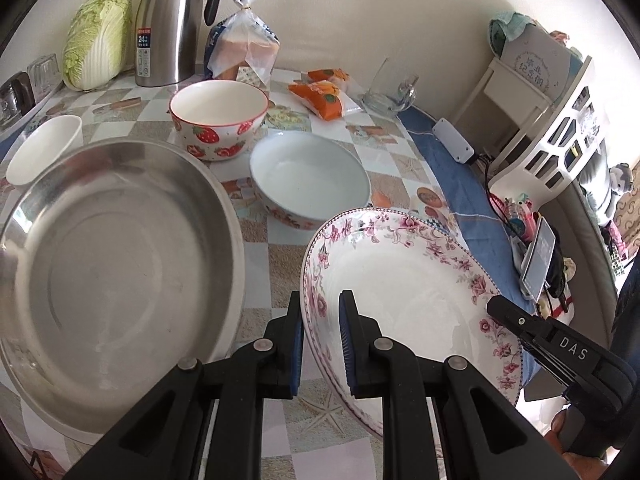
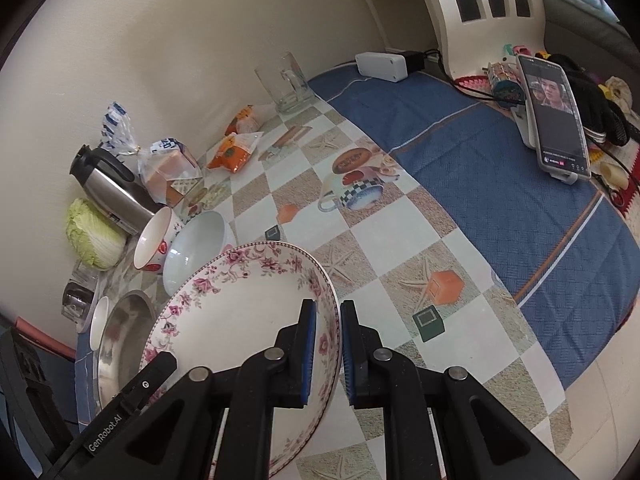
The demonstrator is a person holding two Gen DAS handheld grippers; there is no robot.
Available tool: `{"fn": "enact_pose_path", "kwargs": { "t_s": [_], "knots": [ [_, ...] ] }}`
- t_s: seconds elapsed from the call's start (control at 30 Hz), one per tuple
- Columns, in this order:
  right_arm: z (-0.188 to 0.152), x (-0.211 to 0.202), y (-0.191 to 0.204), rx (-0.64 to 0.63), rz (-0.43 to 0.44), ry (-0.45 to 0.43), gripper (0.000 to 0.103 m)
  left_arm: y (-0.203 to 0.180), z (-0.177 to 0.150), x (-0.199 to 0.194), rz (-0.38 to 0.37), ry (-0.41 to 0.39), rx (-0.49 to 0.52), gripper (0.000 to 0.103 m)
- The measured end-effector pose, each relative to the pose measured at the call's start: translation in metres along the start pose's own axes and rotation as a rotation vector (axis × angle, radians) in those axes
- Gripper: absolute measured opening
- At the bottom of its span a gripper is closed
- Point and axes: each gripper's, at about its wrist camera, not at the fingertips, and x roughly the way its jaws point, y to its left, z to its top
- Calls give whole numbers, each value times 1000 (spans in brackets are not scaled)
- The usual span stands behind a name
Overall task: Organize plates and bowls
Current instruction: 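Lift the pink-floral plate and carry it toward the steel tray with both grippers, then lower the pink-floral plate flat into the steel tray with both grippers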
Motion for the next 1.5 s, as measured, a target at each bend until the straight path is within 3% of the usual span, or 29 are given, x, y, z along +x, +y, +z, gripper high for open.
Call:
{"fn": "enact_pose_path", "kwargs": {
  "t_s": [0.63,1.5],
  "knots": [
    [-21,15,73,-109,30,37,13,70,21,-32,37,-39,-68,17],
    [-70,43,191,-303,110,91,13,191,34,-74,111,-114,-269,17]
  ]
}}
